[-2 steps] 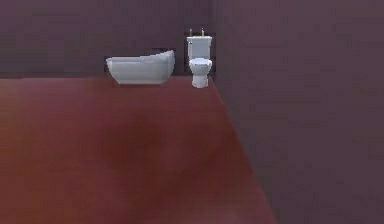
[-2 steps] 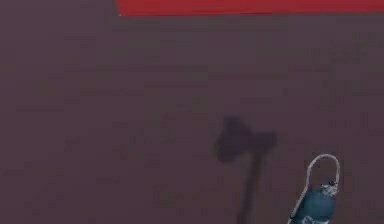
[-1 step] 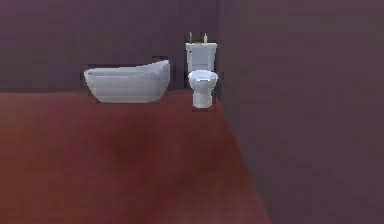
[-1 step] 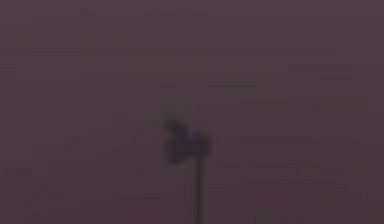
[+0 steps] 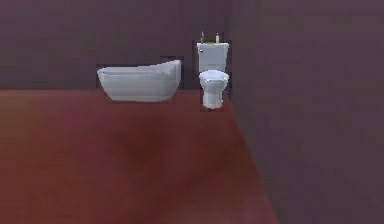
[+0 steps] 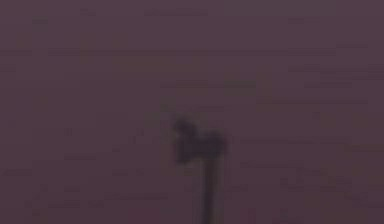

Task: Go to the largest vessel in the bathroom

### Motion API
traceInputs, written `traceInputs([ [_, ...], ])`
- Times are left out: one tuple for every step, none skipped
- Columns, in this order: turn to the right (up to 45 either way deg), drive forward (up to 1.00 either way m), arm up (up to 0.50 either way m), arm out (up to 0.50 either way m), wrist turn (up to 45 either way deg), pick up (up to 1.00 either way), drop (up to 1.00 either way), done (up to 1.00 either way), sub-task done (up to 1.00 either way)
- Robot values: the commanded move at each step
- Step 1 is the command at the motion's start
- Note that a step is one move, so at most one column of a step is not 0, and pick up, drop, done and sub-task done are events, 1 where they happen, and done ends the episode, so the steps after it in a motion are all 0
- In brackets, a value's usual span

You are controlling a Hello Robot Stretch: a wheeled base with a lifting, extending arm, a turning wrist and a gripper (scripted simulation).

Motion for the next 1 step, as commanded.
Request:
traceInputs([
  [0.0,1.00,0.00,0.00,0.0,0.00,0.00,0.00,0.00],
])
